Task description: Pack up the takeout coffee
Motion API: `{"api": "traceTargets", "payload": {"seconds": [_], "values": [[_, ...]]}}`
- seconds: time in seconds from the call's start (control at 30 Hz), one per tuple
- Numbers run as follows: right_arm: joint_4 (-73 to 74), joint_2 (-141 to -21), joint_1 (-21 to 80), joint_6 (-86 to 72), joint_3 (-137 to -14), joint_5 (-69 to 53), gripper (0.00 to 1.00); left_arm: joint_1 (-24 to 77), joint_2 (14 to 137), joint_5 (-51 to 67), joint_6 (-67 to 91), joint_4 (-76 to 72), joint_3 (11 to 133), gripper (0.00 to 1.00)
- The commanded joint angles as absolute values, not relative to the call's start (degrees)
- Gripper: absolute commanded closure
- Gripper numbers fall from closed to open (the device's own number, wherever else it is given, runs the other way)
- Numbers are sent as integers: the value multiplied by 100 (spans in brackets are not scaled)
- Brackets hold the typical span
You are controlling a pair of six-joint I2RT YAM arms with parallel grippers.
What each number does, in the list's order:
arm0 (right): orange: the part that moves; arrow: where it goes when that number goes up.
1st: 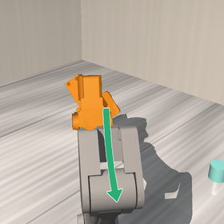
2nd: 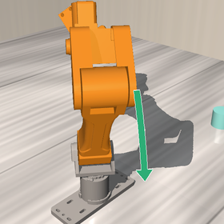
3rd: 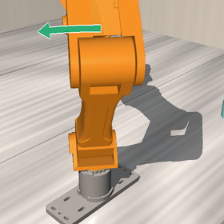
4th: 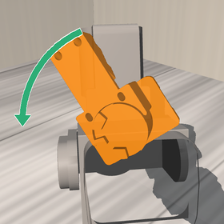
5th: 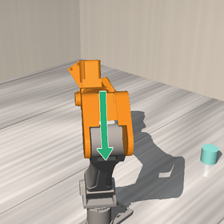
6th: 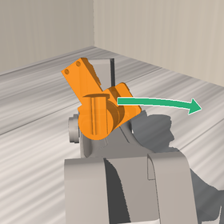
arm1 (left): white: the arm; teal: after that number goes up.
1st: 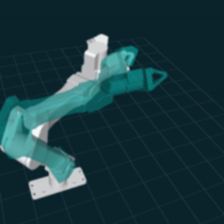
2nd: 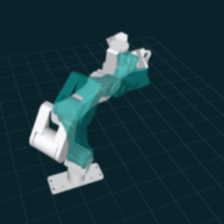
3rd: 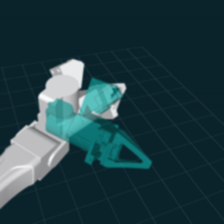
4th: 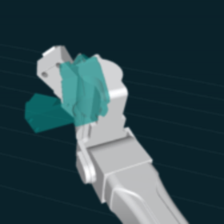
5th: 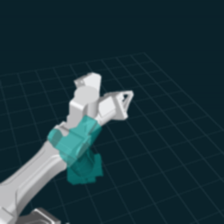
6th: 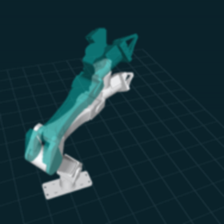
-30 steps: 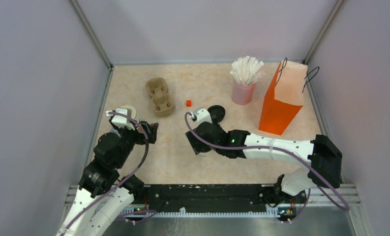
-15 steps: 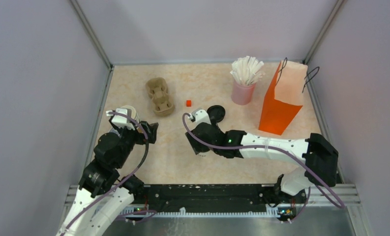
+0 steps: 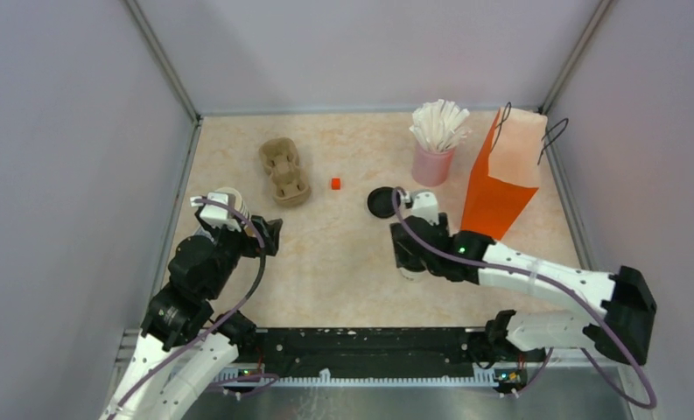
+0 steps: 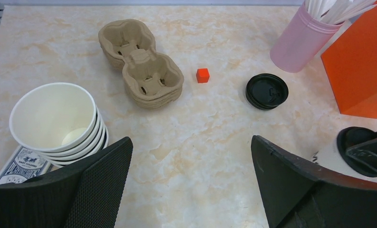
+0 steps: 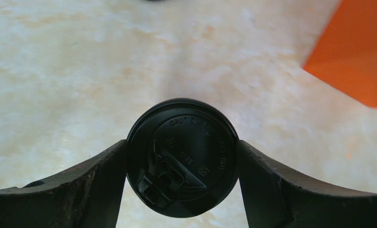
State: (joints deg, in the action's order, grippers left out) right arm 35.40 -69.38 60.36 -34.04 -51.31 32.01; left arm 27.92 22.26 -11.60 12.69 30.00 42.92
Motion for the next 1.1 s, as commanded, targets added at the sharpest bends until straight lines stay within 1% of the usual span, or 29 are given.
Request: {"api": "traceTargets", "payload": {"seconds": [0.0, 0.17, 0.27, 0.37, 0.53, 0.67, 0.77, 0.93, 1.07], "values": [[4871, -5915, 5633, -4284, -4772, 3800, 25, 2799, 2260, -1033, 1222, 2712, 4250, 1], [5313, -5195, 4991, -4544, -4533, 3887, 25, 2810, 2339, -926, 1223, 2707, 4249, 1], [5560, -5265, 4775, -4756, -4645, 4123, 24, 2833, 2387, -881, 1230, 2722, 4246, 1], [5710, -5484, 4616, -4865, -4698, 4275, 22, 2855, 2439, -872, 1231, 2733, 4256, 1], [5194, -5572, 4501, -4694, -4457, 4056, 19, 2865, 2466, -908, 1230, 2740, 4261, 1], [5338, -5568, 4501, -4674, -4615, 4079, 10, 2860, 2493, -941, 1224, 2759, 4263, 1], [5535, -5495, 4500, -4632, -4894, 4070, 7, 2862, 2613, -940, 1178, 2760, 4279, 1], [5670, -5298, 4500, -4427, -5259, 3933, 5, 2861, 3090, -1173, 1408, 2850, 4314, 1], [5228, -5117, 4500, -4021, -5324, 3350, 7, 2859, 3568, -1156, 1647, 2921, 4390, 1]]}}
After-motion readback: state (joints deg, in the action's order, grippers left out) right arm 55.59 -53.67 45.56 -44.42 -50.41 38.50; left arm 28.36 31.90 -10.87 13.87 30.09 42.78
